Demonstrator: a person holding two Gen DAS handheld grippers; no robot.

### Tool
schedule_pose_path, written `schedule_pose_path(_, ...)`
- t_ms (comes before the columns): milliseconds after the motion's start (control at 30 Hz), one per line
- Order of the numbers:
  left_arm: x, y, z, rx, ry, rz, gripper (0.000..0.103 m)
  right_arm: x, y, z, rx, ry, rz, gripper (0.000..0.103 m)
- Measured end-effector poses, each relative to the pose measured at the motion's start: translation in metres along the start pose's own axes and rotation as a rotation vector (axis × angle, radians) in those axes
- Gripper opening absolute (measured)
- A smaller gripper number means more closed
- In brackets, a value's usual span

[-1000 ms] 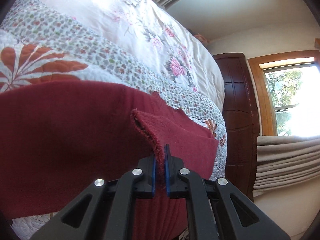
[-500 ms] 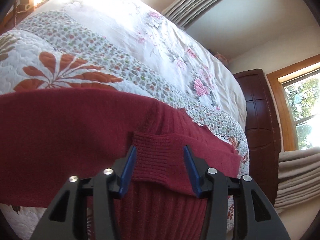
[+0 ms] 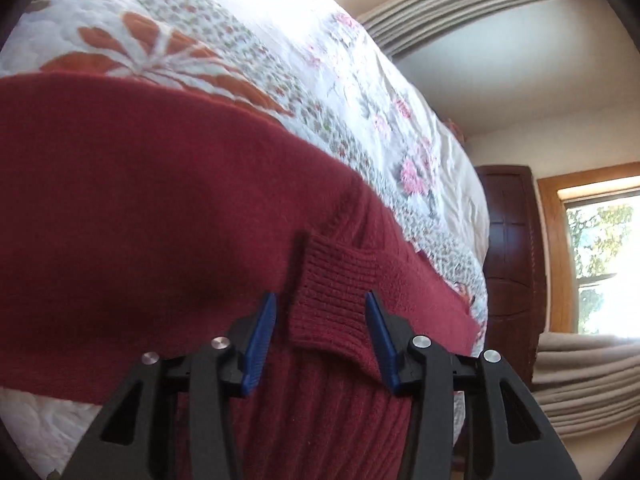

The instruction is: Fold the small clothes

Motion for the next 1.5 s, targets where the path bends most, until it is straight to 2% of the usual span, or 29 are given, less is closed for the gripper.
schedule_pose_path(67,-0.029,-0.044,0.008,0.096,-0.064,-0.032,0.059,-0.004,0.001,0.006,0.004,-0.014,0.013,0.051)
schedule_pose_path(133,-0.071,-0.094,0.011,0.217,-0.145,-0.033,0.076,-0.010,0.004,0.012,0.002,-0.033,0.033,0.052)
schedule_pose_path(300,-0.211,-0.196,-0.011,0.455,-0.423,0.049,0.082,-0.040,0.023,0.017,-0.045,-0.112,0.084,0.052)
schedule_pose_path(367,-0.265,-0.223,-0.024,0.510,-0.549,0.073,0.082,-0.055,0.031,0.014,-0.069,-0.151,0.103,0.053)
schedule_pose_path(467,-0.324,-0.237,-0.035,0.548,-0.709,0.066,0.082,-0.072,0.040,0.009,-0.096,-0.186,0.124,0.053)
schedule_pose_path(600,-0.362,-0.211,-0.028,0.486,-0.811,0.047,0.082,-0.080,0.042,0.006,-0.109,-0.208,0.129,0.054)
schedule_pose_path(633,-0.367,-0.205,-0.027,0.475,-0.823,0.038,0.082,-0.080,0.040,0.006,-0.107,-0.208,0.127,0.055)
schedule_pose_path(767,-0.380,-0.201,-0.013,0.477,-0.815,0.086,0.080,-0.067,0.034,0.008,-0.093,-0.179,0.101,0.056)
schedule_pose_path(800,-0.381,-0.204,-0.012,0.481,-0.809,0.101,0.071,-0.062,0.032,0.008,-0.089,-0.169,0.094,0.056)
schedule_pose_path(833,-0.380,-0.205,-0.008,0.468,-0.793,0.121,0.057,-0.058,0.030,0.008,-0.084,-0.158,0.088,0.056)
schedule_pose_path(867,-0.379,-0.204,-0.005,0.444,-0.772,0.150,0.023,-0.054,0.028,0.009,-0.080,-0.148,0.083,0.056)
schedule_pose_path(900,-0.379,-0.204,-0.004,0.437,-0.760,0.186,0.008,-0.051,0.027,0.009,-0.076,-0.138,0.079,0.056)
schedule_pose_path(1033,-0.358,-0.226,0.006,0.487,-0.719,0.193,0.008,-0.043,0.020,0.009,-0.058,-0.116,0.070,0.056)
schedule_pose_path(1133,-0.310,-0.257,0.020,0.561,-0.606,0.168,0.008,-0.040,0.014,0.012,-0.035,-0.109,0.069,0.056)
schedule_pose_path(1200,-0.261,-0.279,0.031,0.603,-0.489,0.145,0.008,-0.036,0.010,0.015,-0.020,-0.100,0.071,0.056)
schedule_pose_path(1333,-0.135,-0.312,0.045,0.660,-0.199,0.103,0.008,-0.027,0.004,0.017,-0.002,-0.083,0.075,0.056)
schedule_pose_path(1500,0.021,-0.302,0.033,0.661,0.159,0.077,0.008,-0.014,-0.006,0.018,0.021,-0.058,0.085,0.056)
Point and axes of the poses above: each gripper's, at about its wrist camera, not at the fingertips, and y roughly the way its jaws point, x to its right, z to its top, the point moved 9 cm from there along y, roughly the way its jaws point, and after that the axes turned 10 degrees about z, right-handed, at the moved point
